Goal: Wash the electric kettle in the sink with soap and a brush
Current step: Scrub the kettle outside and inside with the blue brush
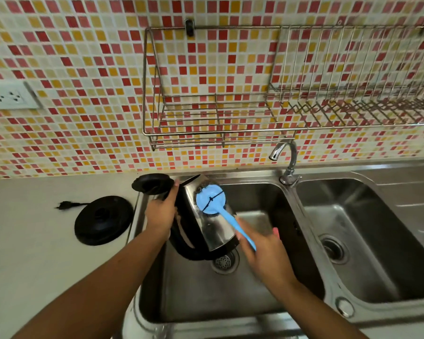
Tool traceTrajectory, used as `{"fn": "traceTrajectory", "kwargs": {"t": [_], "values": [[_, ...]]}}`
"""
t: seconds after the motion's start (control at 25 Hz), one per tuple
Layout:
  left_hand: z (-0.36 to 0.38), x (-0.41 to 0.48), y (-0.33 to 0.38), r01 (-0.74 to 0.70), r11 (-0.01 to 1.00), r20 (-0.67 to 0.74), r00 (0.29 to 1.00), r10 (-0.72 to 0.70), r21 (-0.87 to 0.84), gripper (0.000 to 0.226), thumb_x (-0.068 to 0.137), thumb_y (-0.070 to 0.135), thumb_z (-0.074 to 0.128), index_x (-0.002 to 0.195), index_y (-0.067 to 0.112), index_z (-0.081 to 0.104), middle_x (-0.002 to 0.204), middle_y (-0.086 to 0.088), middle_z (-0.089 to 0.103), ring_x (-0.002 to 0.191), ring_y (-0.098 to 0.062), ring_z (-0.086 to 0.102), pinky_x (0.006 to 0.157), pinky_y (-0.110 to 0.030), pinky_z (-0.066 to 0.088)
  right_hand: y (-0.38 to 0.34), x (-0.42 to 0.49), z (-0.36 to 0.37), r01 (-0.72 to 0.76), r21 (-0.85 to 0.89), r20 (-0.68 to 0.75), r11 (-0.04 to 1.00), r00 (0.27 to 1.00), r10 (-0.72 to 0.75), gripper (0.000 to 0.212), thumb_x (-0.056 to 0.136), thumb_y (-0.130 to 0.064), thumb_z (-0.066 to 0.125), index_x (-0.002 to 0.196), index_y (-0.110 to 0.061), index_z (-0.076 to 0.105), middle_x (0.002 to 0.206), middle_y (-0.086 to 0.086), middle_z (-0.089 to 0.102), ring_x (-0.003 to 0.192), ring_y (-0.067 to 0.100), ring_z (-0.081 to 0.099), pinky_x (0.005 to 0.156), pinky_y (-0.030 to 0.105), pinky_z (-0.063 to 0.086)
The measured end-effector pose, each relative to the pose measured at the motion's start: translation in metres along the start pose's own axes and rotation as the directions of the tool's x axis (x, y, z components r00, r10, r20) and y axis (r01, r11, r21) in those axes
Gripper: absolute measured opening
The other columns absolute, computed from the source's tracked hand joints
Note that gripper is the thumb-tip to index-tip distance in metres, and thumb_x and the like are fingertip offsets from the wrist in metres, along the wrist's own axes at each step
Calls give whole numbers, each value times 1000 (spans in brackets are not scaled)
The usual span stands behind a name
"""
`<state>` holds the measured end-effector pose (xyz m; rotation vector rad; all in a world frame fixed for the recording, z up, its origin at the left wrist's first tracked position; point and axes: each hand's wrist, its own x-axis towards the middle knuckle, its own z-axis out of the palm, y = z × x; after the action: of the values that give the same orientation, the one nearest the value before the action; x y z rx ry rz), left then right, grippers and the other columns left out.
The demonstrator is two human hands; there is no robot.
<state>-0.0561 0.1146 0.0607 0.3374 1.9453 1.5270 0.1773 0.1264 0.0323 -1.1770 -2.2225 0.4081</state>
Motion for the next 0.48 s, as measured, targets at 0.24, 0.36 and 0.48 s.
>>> {"fn": "traceTrajectory", "kwargs": {"t": [0.24, 0.36, 0.48], "values": [[-3, 8, -4, 33, 999, 4, 999, -33, -4, 43, 77, 61, 68, 66, 22, 54, 68, -7, 62, 63, -23, 60, 66, -32, 51, 3, 16, 7, -24, -38, -44, 999, 999, 22, 47, 88, -44, 41, 128, -29, 61, 55, 11, 62, 51, 33, 61, 50, 40, 49], [-7, 15, -4, 79, 995, 5, 997, -79, -58, 46, 75, 64, 68, 75, 19, 60, 83, -8, 70, 73, -24, 65, 77, -36, 55, -9, -15, 12, 108, -57, 80, 993, 991, -103, 42, 90, -42, 43, 131, -37, 53, 58, 4, 64, 48, 26, 61, 43, 36, 50], [-10, 22, -5, 85, 994, 9, 996, -84, -76, 47, 77, 62, 68, 81, 15, 61, 91, -12, 71, 72, -24, 65, 73, -34, 55, 7, -27, 4, 46, -50, 2, 998, 999, -46, 42, 87, -40, 45, 128, -35, 53, 55, 1, 62, 44, 22, 59, 50, 39, 57]]}}
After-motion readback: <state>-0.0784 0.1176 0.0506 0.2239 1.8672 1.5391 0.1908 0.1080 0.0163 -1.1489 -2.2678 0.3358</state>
